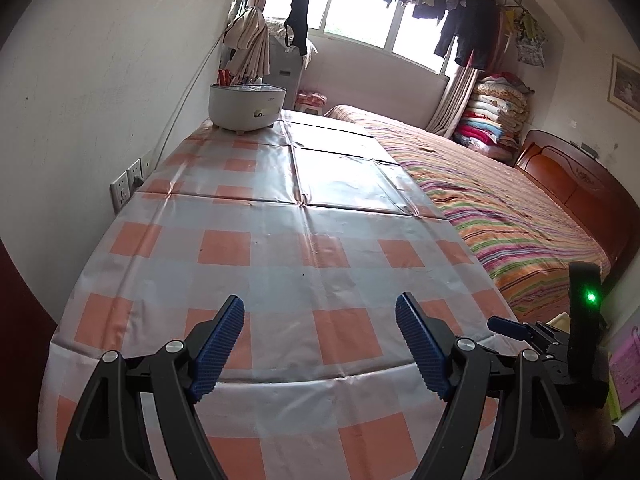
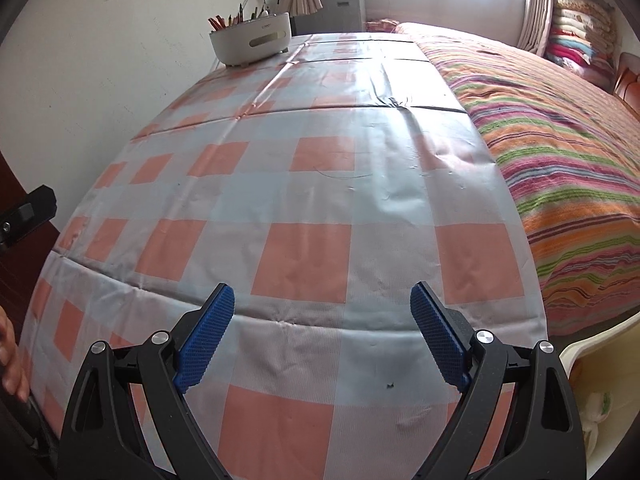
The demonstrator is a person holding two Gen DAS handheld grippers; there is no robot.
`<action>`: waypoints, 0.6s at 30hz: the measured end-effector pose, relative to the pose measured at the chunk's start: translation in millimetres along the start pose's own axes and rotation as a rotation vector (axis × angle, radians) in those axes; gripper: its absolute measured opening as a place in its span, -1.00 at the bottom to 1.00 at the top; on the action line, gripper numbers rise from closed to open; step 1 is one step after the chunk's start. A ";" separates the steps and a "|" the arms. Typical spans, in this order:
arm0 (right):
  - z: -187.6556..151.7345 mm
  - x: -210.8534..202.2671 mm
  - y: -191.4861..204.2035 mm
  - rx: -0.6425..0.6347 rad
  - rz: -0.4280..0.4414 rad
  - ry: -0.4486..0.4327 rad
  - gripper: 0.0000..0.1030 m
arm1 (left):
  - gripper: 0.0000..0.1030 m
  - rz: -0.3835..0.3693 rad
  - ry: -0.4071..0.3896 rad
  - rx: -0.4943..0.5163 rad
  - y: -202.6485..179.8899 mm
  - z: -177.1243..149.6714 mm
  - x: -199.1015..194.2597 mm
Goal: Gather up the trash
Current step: 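Move both open tools back over the empty table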
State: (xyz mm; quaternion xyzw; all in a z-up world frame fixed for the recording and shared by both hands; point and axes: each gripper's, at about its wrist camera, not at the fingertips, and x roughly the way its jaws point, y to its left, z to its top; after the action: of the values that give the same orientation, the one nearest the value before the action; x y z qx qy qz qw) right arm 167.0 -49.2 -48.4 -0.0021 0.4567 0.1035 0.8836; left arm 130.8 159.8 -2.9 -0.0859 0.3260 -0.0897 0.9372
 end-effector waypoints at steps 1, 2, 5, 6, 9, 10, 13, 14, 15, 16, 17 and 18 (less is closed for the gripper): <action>-1.3 0.2 1.3 -0.001 -0.003 0.001 0.72 | 0.48 -0.001 0.002 -0.004 1.4 0.3 0.7; -2.3 1.0 2.2 0.000 -0.002 0.004 0.72 | 0.48 -0.001 0.006 -0.009 3.2 0.6 1.5; -1.7 -5.0 0.2 0.003 -0.013 0.001 0.72 | 0.48 -0.006 0.015 -0.026 7.8 1.7 3.5; -1.2 -9.2 -0.4 0.006 -0.009 -0.004 0.72 | 0.48 -0.007 0.020 -0.031 9.2 1.7 4.3; 0.4 -24.3 -4.0 0.012 -0.003 -0.031 0.72 | 0.48 -0.014 0.031 -0.043 11.4 1.8 6.5; 0.4 -31.2 -5.2 0.010 -0.002 -0.045 0.72 | 0.48 -0.011 0.032 -0.044 11.4 2.1 7.0; -2.6 -51.0 -9.9 0.006 -0.012 -0.086 0.72 | 0.48 0.022 0.053 -0.054 7.4 4.7 11.0; -5.4 -58.9 -13.2 0.008 -0.015 -0.097 0.72 | 0.48 0.008 0.073 -0.064 4.1 4.6 14.5; -8.0 -65.2 -16.6 0.011 -0.018 -0.110 0.72 | 0.48 -0.029 0.086 -0.074 -0.1 3.7 17.5; -13.6 -75.2 -22.9 0.015 -0.028 -0.130 0.72 | 0.48 -0.063 0.096 -0.081 -5.8 2.3 19.6; -16.6 -82.0 -27.6 0.017 -0.040 -0.140 0.72 | 0.48 -0.079 0.102 -0.079 -12.5 0.6 20.4; -19.7 -88.6 -34.1 0.023 -0.055 -0.152 0.72 | 0.48 -0.089 0.107 -0.066 -20.8 -0.5 21.3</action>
State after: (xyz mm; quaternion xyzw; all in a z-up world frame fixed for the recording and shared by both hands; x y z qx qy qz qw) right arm 107.6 -100.5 8.5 0.0035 0.3894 0.0740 0.9181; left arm 144.6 134.8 -11.4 -0.1260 0.3744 -0.1248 0.9101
